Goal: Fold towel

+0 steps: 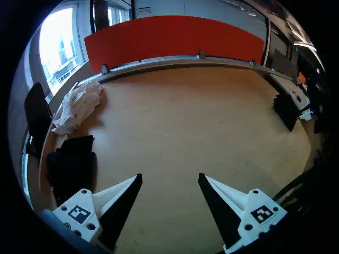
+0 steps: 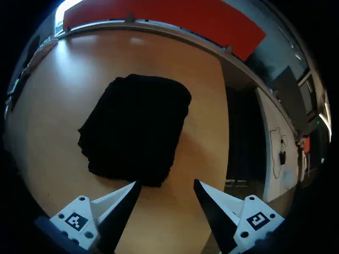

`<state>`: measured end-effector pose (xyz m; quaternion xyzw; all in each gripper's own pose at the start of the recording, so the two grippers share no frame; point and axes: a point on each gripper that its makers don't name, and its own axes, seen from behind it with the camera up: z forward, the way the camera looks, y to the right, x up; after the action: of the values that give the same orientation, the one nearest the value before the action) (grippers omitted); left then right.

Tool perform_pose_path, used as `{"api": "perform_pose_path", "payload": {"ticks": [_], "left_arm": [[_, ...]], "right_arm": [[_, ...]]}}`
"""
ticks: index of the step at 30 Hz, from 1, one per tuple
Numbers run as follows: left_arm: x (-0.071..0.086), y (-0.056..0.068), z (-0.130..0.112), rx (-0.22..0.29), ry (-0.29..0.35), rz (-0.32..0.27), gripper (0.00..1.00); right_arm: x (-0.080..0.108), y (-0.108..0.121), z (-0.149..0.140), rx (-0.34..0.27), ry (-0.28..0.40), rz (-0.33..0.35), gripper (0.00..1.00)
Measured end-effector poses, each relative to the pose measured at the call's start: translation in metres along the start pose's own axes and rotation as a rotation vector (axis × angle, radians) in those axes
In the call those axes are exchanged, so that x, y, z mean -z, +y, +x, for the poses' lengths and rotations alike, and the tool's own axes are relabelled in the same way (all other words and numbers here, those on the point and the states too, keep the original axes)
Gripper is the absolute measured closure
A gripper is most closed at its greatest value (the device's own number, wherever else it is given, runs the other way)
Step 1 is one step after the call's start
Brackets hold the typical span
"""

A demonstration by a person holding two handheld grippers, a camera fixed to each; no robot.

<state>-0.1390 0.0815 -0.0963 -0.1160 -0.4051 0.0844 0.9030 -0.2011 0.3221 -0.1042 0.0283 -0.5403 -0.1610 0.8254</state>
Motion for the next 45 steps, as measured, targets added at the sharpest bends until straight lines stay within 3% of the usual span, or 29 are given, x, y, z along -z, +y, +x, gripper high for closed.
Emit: {"api": "perform_pose_path", "payload": {"ticks": [9, 21, 31, 45], "left_arm": [[0.001, -0.002, 0.003, 0.008, 0.009, -0.002, 0.01], [0.005, -0.004, 0.008, 0.013, 0.025, 0.001, 0.02], [0.009, -0.006, 0.012, 0.016, 0.038, 0.007, 0.01], [0.01, -0.007, 0.014, 0.021, 0.051, 0.011, 0.01]], "right_arm": [[0.009, -0.009, 0.005, -0.033, 0.037, 0.002, 0.04], [0.028, -0.017, 0.047, -0.213, 0.217, 0.001, 0.04], [0.046, -0.018, 0.075, -0.333, 0.356, -0.04, 0.04], [0.057, -0.02, 0.095, -0.436, 0.466, -0.071, 0.04]]}}
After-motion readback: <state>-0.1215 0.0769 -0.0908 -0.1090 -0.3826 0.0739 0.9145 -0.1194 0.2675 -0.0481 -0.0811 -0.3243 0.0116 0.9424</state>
